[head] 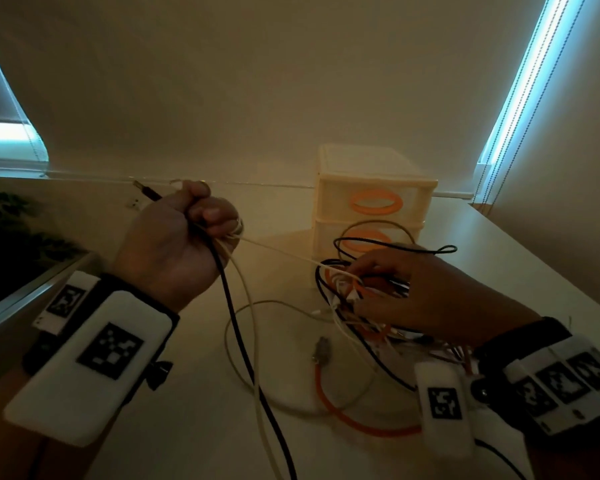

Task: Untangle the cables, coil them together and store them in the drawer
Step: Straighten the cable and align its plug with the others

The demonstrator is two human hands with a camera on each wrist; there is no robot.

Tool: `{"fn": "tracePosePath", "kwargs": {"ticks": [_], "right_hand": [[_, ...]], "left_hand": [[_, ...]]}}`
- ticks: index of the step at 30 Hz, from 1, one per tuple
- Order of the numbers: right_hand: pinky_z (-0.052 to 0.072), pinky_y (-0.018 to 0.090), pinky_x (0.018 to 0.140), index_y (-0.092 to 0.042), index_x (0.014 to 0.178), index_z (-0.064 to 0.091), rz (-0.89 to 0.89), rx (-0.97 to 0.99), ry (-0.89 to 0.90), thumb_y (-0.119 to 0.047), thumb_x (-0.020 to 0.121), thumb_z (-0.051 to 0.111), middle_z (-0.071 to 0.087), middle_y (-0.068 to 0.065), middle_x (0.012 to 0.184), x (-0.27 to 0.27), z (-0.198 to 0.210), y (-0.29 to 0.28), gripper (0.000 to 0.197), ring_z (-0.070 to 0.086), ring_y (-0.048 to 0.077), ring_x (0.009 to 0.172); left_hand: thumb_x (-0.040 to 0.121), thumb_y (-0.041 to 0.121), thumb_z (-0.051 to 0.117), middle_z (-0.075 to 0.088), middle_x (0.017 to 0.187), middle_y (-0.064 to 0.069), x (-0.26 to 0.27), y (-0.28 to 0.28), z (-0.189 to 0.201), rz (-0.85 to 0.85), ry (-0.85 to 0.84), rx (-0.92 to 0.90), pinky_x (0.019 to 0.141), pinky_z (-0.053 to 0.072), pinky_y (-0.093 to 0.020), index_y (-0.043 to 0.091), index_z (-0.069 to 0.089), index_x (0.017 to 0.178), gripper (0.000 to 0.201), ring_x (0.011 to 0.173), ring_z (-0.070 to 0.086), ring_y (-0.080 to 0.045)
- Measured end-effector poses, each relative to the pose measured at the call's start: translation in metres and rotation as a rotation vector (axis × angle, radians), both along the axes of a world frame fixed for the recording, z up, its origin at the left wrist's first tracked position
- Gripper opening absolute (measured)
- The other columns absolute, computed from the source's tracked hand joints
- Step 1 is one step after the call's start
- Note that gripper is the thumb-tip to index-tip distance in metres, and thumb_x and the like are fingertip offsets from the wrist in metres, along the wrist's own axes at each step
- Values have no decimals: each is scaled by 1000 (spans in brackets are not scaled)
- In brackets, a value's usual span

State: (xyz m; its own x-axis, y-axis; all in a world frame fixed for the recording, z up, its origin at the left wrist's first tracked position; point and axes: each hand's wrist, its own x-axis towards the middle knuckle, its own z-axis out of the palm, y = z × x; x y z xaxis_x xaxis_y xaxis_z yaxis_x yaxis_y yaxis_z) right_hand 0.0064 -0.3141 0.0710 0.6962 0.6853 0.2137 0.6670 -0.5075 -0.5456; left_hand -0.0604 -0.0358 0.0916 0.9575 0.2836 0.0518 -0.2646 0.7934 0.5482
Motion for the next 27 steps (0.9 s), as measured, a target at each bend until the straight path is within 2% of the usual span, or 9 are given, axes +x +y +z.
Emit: {"fn": "tracePosePath", "kwargs": {"ticks": [4, 6, 9, 14, 17, 20, 22, 24, 27], "right_hand": [[49, 6, 78, -41, 117, 68, 34, 135, 197, -38, 92, 63, 71, -25, 100, 0, -3, -3, 25, 66, -8, 97], [45, 2, 80, -44, 108, 70, 30, 56, 92, -22, 93, 68, 69, -25, 101, 5, -9, -4, 27, 62, -10, 100], [43, 6, 84, -37, 92, 76, 5, 70, -117, -25, 81, 80, 60, -17, 104, 7, -11, -1, 17, 59, -1, 100], [49, 17, 64, -32, 86, 74, 67, -72, -178, -35, 84, 77, 66, -6, 73, -9, -9, 15, 5, 61, 9, 71], [50, 20, 64, -30, 84, 63, 17, -122, -132, -32, 95, 64, 64, -9, 78, -13, -10, 21, 12, 60, 5, 72], [47, 14, 60, -18, 89, 57, -100, 11, -56, -24, 104, 48, 61, -5, 79, -13, 1, 22, 19, 59, 0, 71], [48, 15, 56, -11, 89, 56, -142, 246, 42, -14, 104, 50, 64, -1, 76, -12, 10, 19, 16, 61, 5, 62], [50, 28, 59, -10, 88, 55, -138, 466, 168, -1, 99, 53, 64, 6, 73, -9, 16, 19, 14, 59, 19, 61], [51, 32, 60, -14, 104, 58, -73, 374, 327, -4, 99, 55, 65, 21, 80, -11, 23, 17, 12, 60, 22, 65]], "left_hand": [[99, 10, 38, 25, 62, 7, 4, -11, -9, -31, 41, 74, 45, 33, -20, 18, 49, 71, 31, 51, 36, -8], [101, 11, 37, 26, 62, 6, 5, -14, -12, -46, 43, 74, 44, 32, -20, 17, 49, 71, 33, 50, 36, -9], [104, 13, 36, 26, 62, 6, 4, -13, -11, -45, 37, 56, 45, 32, -19, 17, 50, 70, 36, 50, 36, -8], [103, 13, 37, 26, 61, 6, 2, -18, -11, -69, 24, 45, 47, 31, -19, 17, 50, 71, 35, 51, 36, -8], [105, 13, 36, 26, 61, 6, 3, -18, -11, -61, 20, 51, 48, 29, -19, 16, 50, 71, 37, 51, 35, -8], [104, 13, 36, 26, 61, 6, 2, -14, -13, -75, 27, 31, 45, 31, -20, 16, 50, 72, 35, 50, 35, -9], [105, 13, 35, 27, 60, 6, 5, -16, -16, -87, 41, 29, 44, 32, -20, 15, 50, 72, 35, 49, 35, -9], [106, 15, 34, 27, 60, 5, 7, -18, -19, -77, 55, 28, 45, 30, -19, 15, 50, 72, 38, 49, 35, -9], [98, 9, 39, 25, 63, 6, 7, -12, -19, -50, 56, 8, 46, 30, -19, 16, 49, 72, 28, 49, 35, -9]]}}
